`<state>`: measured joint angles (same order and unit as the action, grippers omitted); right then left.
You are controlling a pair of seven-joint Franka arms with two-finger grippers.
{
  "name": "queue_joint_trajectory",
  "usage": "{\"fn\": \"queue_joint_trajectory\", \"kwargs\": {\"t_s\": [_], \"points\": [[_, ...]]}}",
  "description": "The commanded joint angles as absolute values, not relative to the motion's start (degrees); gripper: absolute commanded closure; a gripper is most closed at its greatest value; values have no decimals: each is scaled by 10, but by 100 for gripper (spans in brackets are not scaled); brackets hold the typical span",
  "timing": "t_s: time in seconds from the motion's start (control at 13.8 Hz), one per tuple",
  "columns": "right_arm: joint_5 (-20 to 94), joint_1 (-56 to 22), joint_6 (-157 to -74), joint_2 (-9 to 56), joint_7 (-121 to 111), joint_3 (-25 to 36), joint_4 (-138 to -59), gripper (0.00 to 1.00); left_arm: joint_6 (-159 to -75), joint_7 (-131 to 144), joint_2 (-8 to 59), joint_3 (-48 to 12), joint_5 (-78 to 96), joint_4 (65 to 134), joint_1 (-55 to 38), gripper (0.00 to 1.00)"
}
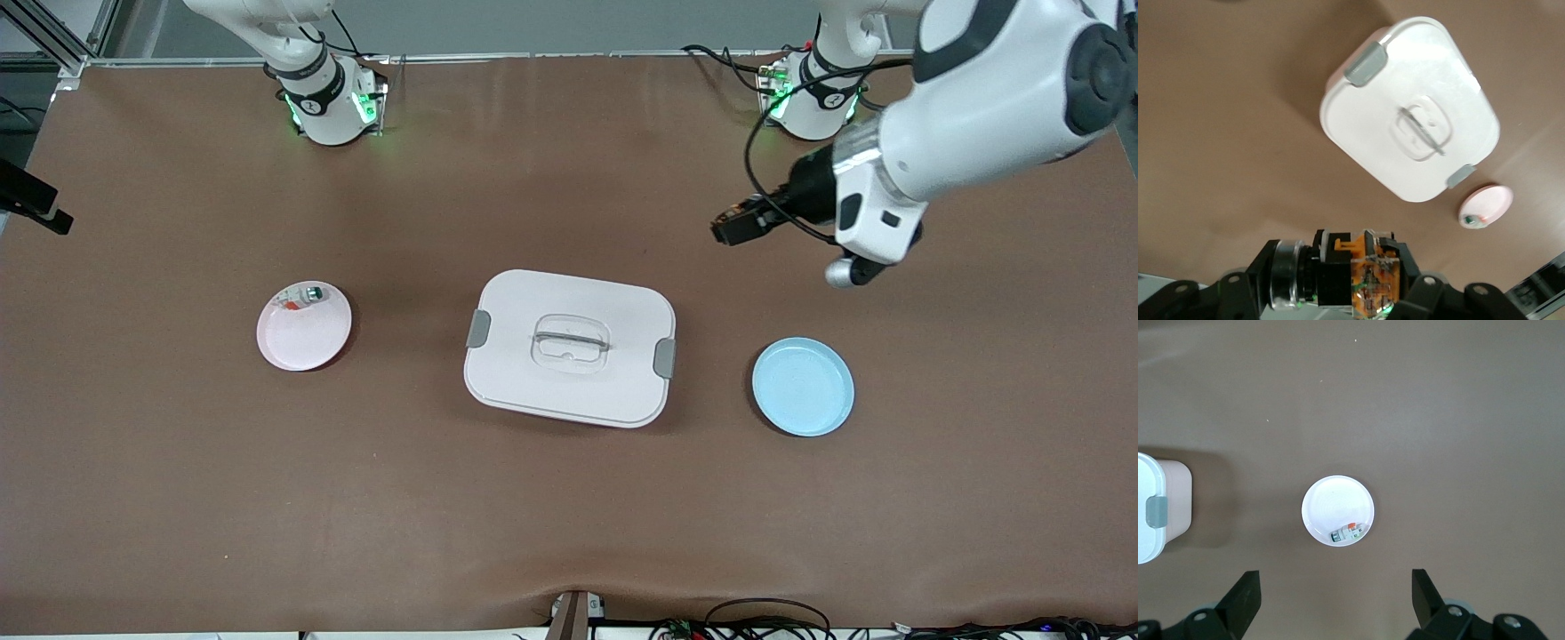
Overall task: Transfer orange switch to right arm and place
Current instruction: 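Lift the switch with the left gripper and carry it toward the box, then carry the switch above the box while the right gripper reaches toward it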
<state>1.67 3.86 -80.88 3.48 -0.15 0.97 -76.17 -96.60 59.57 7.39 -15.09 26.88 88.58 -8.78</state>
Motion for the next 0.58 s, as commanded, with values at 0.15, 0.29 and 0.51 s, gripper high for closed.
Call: {"fn": "queue_joint_trajectory", "kwargs": {"t_s": [0.15,0.29,0.51], "points": [[66,51,-802,27,2,-2,-766,0,-1057,780,80,-231,273,881,-90,68],[143,55,-804,15,15,2,-784,0,-1100,878,83,-251,286,882,-97,68],[184,34,-842,-15,75,-4,-832,0,-1156,977,103,-261,294,882,-126,68]]}}
